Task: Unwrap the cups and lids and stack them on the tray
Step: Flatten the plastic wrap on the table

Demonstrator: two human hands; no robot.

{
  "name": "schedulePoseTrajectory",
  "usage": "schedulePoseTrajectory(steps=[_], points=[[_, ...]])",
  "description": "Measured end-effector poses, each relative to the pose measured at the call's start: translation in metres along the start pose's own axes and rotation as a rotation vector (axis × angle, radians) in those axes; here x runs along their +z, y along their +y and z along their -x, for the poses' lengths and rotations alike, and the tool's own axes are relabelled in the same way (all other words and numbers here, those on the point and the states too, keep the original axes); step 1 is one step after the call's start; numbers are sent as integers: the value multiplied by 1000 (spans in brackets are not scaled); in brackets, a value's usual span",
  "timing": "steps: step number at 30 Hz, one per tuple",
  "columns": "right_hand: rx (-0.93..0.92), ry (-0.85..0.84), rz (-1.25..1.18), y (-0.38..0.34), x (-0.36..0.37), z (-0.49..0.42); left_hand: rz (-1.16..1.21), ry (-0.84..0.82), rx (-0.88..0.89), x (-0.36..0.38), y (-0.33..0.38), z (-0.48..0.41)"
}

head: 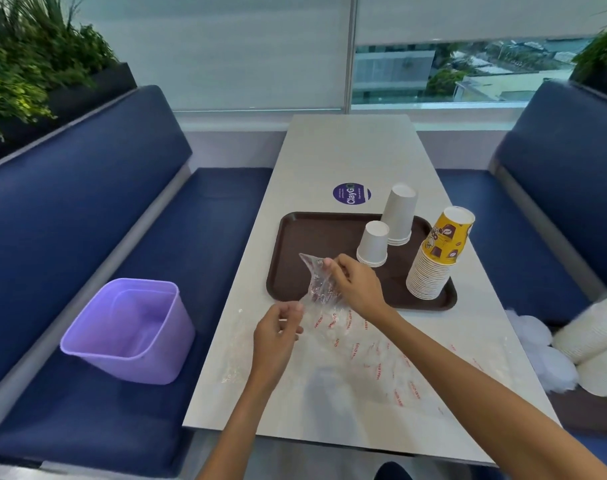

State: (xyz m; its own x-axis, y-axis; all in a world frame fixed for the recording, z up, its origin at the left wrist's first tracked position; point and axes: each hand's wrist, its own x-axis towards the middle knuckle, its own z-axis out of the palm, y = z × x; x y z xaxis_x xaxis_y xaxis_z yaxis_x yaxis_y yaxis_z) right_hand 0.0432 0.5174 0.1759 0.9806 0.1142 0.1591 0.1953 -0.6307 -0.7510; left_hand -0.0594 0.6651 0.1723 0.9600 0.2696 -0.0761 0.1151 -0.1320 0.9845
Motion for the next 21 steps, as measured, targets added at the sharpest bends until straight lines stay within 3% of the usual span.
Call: schedulePoseTrajectory(steps=[9, 14, 18, 21], points=[[-26, -3, -15, 4, -8, 0, 34, 185, 59, -10, -1, -8], [-83, 15, -47, 8, -6, 1, -28, 198, 18, -18, -6, -10], [-108, -19, -11, 8, -3, 3, 53, 189, -53, -18, 1, -14], [-121, -33, 34, 5, 1, 7, -179, 119, -40, -11, 8, -21]])
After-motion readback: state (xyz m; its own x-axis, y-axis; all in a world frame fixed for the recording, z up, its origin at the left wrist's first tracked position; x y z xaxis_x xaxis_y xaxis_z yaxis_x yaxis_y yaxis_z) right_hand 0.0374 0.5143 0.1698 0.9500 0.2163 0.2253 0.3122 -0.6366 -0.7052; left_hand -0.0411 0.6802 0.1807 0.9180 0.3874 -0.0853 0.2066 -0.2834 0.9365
